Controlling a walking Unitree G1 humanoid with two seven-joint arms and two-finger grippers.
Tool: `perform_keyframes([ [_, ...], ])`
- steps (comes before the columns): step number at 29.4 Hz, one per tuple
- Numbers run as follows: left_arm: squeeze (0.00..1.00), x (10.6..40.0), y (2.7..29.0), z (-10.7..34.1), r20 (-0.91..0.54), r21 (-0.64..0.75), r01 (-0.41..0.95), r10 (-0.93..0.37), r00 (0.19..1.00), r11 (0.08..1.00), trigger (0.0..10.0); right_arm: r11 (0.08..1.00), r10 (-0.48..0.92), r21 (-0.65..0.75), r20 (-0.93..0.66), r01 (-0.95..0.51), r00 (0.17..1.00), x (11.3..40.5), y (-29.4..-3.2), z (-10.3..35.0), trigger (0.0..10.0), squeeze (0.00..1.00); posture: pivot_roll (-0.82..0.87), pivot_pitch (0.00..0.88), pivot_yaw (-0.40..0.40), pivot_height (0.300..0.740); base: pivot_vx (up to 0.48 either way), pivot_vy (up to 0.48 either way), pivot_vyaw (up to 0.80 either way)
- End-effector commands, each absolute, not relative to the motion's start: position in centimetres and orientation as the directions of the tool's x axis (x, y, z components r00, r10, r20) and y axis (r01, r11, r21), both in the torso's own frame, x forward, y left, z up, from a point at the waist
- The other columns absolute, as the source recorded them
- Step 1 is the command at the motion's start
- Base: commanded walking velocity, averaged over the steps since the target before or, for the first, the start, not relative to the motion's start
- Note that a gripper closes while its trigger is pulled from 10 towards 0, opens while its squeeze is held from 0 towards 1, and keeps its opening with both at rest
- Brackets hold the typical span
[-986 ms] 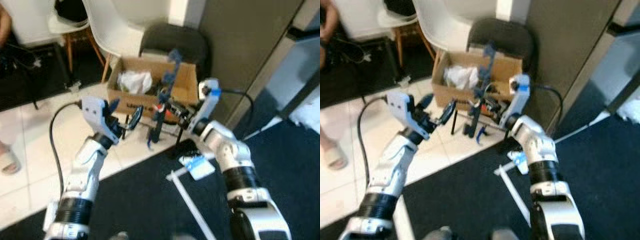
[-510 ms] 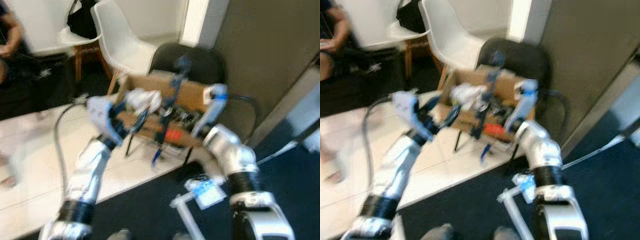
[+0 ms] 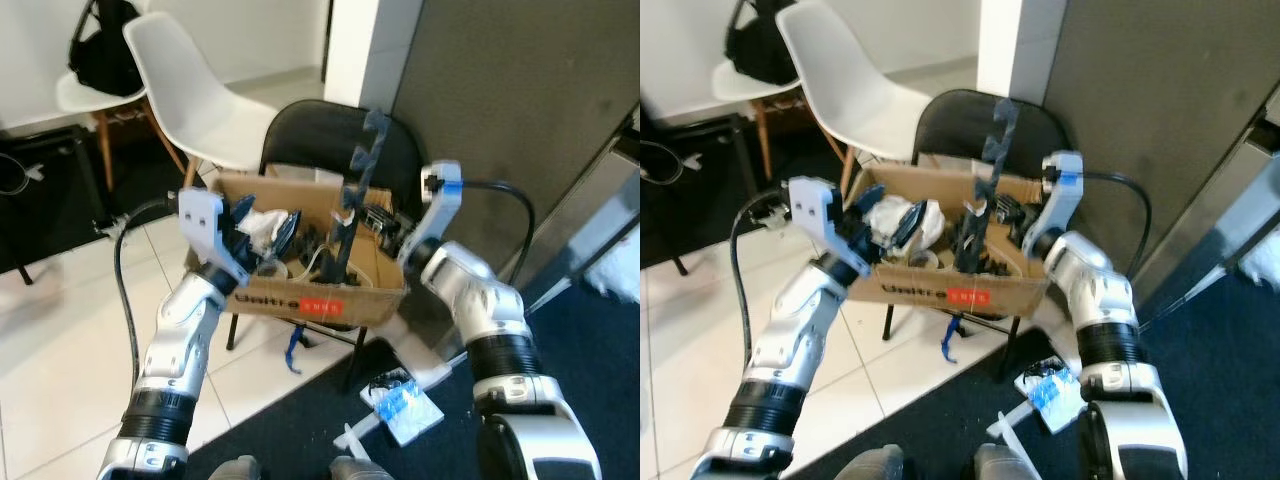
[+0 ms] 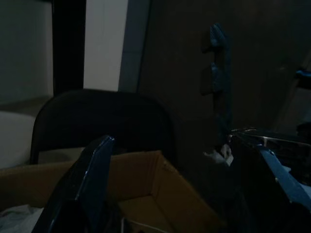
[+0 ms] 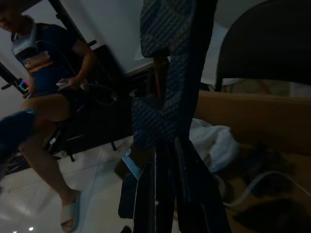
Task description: Picking trash to rubbish bin
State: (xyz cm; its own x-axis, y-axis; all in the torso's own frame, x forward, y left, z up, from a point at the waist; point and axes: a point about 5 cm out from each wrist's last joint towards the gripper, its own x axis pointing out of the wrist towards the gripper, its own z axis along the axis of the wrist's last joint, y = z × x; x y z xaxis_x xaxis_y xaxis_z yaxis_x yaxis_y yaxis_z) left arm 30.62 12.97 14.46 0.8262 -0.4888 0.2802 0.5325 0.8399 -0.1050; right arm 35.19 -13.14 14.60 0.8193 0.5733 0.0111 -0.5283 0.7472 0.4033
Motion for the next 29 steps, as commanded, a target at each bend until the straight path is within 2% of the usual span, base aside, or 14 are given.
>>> perform_keyframes([
  [1,0.00,30.59,12.94,14.52,0.289,-0.109,0.532,-0.485,0.825,0.840,10.0,0.749,0.578,0.395,0.005,-0.533,0.816,35.16,-13.06,14.53,10.0,0.00,-0.04,0.000,-0.020,0.740,0.480,0.000,0.00],
  [5,0.00,30.62,13.12,14.53,0.293,-0.124,0.514,-0.463,0.836,0.849,10.0,0.750,0.583,0.381,0.004,-0.541,0.812,35.11,-13.06,14.49,10.0,0.00,-0.04,0.000,-0.019,0.740,0.303,0.000,0.00],
  [17,0.00,30.61,13.16,14.52,0.294,-0.130,0.511,-0.459,0.838,0.850,10.0,0.769,0.583,0.328,-0.009,-0.548,0.812,35.09,-12.96,14.49,10.0,0.00,-0.04,0.000,-0.019,0.740,0.000,0.000,0.00],
  [18,0.00,30.61,13.15,14.54,0.295,-0.129,0.511,-0.459,0.838,0.850,10.0,0.777,0.578,0.316,-0.016,-0.545,0.816,35.13,-12.96,14.50,10.0,0.51,-0.04,0.000,-0.019,0.740,0.000,0.000,0.00],
  [20,0.00,30.61,13.14,14.55,0.295,-0.129,0.511,-0.459,0.838,0.850,10.0,0.782,0.575,0.308,-0.020,-0.542,0.818,35.16,-12.97,14.52,10.0,0.51,-0.04,0.000,-0.019,0.740,0.000,0.000,0.00],
  [21,0.00,30.61,13.14,14.55,0.295,-0.128,0.511,-0.460,0.838,0.850,10.0,0.794,0.562,0.299,-0.031,-0.529,0.826,35.24,-13.05,14.49,10.0,1.00,-0.04,0.000,-0.019,0.740,0.000,0.000,0.00],
  [29,0.00,30.60,13.15,14.57,0.293,-0.123,0.512,-0.461,0.837,0.850,10.0,0.830,0.501,0.314,-0.059,-0.460,0.864,35.68,-13.62,14.22,10.0,1.00,-0.04,0.000,-0.017,0.740,0.000,0.000,0.00],
])
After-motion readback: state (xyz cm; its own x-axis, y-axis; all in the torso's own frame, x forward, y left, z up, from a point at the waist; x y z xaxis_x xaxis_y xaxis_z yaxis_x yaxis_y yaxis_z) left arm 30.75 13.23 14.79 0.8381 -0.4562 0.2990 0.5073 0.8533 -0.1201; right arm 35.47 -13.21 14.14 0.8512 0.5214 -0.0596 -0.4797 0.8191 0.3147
